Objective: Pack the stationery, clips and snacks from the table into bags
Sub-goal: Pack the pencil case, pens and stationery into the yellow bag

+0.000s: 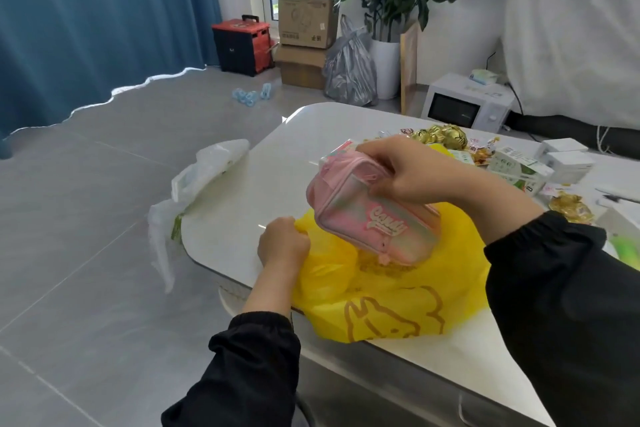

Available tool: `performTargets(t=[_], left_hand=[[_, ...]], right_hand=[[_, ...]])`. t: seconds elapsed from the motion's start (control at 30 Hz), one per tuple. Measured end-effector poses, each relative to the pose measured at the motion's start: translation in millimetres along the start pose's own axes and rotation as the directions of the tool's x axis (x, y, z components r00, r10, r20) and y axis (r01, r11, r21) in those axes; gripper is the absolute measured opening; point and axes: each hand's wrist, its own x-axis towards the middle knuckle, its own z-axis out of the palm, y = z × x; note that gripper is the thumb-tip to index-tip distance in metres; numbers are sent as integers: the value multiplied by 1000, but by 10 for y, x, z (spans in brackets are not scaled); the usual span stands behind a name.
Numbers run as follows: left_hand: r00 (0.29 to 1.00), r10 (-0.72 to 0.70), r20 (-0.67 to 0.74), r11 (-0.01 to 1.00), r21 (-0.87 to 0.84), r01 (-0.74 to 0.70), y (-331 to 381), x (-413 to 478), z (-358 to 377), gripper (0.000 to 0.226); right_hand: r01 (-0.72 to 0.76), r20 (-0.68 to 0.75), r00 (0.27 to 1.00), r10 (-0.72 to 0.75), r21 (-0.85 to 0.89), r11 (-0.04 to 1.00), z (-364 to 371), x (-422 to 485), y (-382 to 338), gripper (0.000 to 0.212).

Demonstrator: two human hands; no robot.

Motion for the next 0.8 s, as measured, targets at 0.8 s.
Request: performTargets(t=[0.8], left_hand=[[922, -38, 386, 418, -832, 366, 47, 247, -583, 32]], right_hand=[[-99, 66, 987, 146, -471, 876, 553, 372, 252, 34]])
